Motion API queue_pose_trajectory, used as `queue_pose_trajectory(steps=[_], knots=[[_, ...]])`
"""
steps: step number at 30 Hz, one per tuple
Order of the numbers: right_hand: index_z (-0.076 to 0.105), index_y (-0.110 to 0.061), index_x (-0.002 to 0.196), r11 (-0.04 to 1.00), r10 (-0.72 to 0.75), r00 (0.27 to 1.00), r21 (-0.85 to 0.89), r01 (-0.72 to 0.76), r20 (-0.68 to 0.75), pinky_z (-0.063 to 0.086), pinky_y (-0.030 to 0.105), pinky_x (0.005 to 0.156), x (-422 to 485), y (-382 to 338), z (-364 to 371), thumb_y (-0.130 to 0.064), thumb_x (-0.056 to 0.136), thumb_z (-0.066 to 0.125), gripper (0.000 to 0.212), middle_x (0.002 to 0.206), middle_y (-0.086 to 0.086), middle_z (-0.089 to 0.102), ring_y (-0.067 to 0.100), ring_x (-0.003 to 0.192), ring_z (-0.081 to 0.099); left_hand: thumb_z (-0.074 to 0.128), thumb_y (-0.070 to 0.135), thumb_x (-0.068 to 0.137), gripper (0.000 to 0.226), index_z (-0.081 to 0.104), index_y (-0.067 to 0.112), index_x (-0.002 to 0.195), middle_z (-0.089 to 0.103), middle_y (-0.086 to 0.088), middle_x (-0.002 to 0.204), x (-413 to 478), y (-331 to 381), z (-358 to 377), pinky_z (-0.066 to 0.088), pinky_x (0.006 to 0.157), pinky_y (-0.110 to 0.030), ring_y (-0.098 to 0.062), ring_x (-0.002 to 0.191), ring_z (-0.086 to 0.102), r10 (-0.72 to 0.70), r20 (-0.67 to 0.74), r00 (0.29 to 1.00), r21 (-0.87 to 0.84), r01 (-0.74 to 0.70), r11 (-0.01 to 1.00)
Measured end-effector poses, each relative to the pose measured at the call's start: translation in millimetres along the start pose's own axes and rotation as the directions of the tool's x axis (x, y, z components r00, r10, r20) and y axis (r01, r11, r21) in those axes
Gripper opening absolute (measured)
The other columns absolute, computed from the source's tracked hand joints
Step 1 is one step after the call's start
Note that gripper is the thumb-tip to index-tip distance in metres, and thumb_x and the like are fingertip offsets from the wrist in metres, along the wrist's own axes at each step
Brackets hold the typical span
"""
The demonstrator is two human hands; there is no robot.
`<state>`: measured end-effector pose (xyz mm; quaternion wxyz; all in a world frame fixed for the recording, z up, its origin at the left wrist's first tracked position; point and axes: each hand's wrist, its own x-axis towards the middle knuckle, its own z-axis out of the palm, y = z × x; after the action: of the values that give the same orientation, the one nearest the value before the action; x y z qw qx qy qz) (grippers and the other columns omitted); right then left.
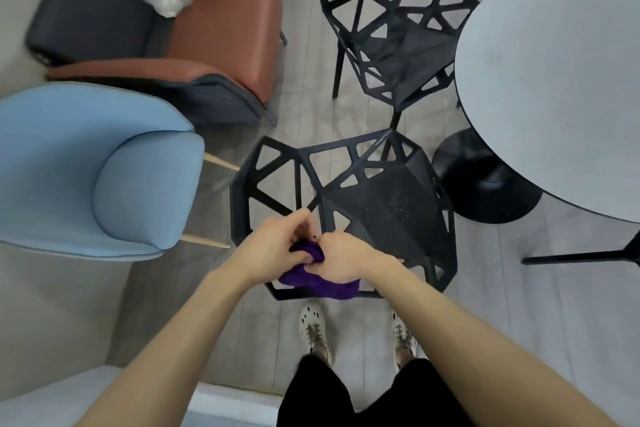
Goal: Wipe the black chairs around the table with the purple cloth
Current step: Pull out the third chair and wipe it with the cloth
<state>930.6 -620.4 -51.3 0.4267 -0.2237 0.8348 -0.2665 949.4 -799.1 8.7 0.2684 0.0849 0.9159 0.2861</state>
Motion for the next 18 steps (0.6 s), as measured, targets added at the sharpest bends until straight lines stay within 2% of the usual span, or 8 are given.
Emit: queue_pose_trajectory(steps=[3,6,8,10,13,15,17,18], knots=[[0.058,-0.02,0.087,0.962,0.158,0.987,0.222,-0.162,0.035,0.045,0.032,0.064,5.5,13.9,14.2,-0.044,0.107,0.056,0.032,0.086,0.003,0.066,0.028,0.082,0.065,0.079,0.03,0.095,0.022,0.063,0.037,0.109,0.07,0.021,0.106,5.8,-34.3,-8.5,0.057,0.095,-0.029,0.002,0.104,0.066,-0.034,-0.161,0.986,0.014,0.037,0.999],[0.067,-0.013,0.106,0.831,0.335,0.942,0.474,-0.292,-0.005,0.053,0.035,0.074,-1.0,22.1,33.0,-0.049,0.109,0.052,0.039,0.1,0.008,0.074,0.028,0.091,0.071,0.065,0.034,0.104,0.01,0.065,0.034,0.114,0.066,0.019,0.115,8.8,-84.4,-19.9,0.051,0.105,-0.033,-0.002,0.115,0.06,-0.06,-0.265,0.962,0.148,0.102,0.984],[0.068,-0.009,0.106,0.743,0.455,0.885,0.589,-0.318,-0.096,0.055,0.038,0.082,-4.2,16.4,48.3,-0.048,0.11,0.051,0.043,0.099,0.007,0.076,0.029,0.094,0.073,0.06,0.032,0.107,0.01,0.068,0.031,0.113,0.067,0.014,0.115,11.6,-117.4,-22.8,0.048,0.111,-0.038,-0.008,0.117,0.059,0.002,-0.252,0.968,0.242,0.061,0.968],[0.065,-0.005,0.105,0.706,0.535,0.825,0.632,-0.32,-0.181,0.053,0.038,0.079,-1.1,2.1,64.4,-0.046,0.111,0.05,0.044,0.094,0.008,0.075,0.03,0.088,0.07,0.053,0.03,0.11,0.018,0.07,0.026,0.113,0.069,0.009,0.114,15.7,-146.8,-16.3,0.038,0.12,-0.04,-0.013,0.119,0.061,0.135,-0.18,0.974,0.335,-0.068,0.94],[0.058,-0.009,0.105,0.713,0.574,0.769,0.633,-0.302,-0.28,0.048,0.041,0.075,16.6,-29.3,81.8,-0.045,0.11,0.049,0.037,0.093,0.011,0.072,0.032,0.084,0.066,0.038,0.03,0.112,0.035,0.068,0.025,0.129,0.068,0.007,0.131,19.8,-175.2,4.4,0.022,0.132,-0.046,-0.014,0.139,0.053,0.247,-0.042,0.968,0.423,-0.207,0.882],[0.054,-0.023,0.109,0.714,0.546,0.785,0.653,-0.253,-0.293,0.045,0.037,0.073,36.0,-54.8,96.0,-0.046,0.11,0.049,0.023,0.096,0.007,0.071,0.026,0.083,0.064,0.031,0.03,0.111,0.043,0.059,0.024,0.143,0.062,0.007,0.144,21.8,-186.6,15.3,0.017,0.132,-0.05,-0.016,0.153,0.041,0.292,0.001,0.956,0.44,-0.263,0.858],[0.054,-0.032,0.111,0.705,0.482,0.827,0.689,-0.169,-0.29,0.048,0.036,0.081,61.5,-81.7,117.9,-0.046,0.108,0.052,0.015,0.106,0.0,0.071,0.021,0.092,0.064,0.034,0.027,0.107,0.047,0.053,0.02,0.15,0.058,0.006,0.151,21.5,-192.8,19.5,0.017,0.13,-0.054,-0.017,0.157,0.035,0.352,0.022,0.936,0.447,-0.324,0.834],[0.058,-0.032,0.117,0.688,0.45,0.846,0.715,-0.126,-0.284,0.051,0.037,0.091,74.1,-92.2,132.2,-0.049,0.104,0.055,0.022,0.115,-0.003,0.072,0.02,0.102,0.066,0.036,0.024,0.104,0.05,0.052,0.018,0.15,0.058,0.003,0.151,20.8,-195.1,19.8,0.017,0.13,-0.055,-0.017,0.158,0.035,0.375,0.011,0.927,0.419,-0.345,0.84]])
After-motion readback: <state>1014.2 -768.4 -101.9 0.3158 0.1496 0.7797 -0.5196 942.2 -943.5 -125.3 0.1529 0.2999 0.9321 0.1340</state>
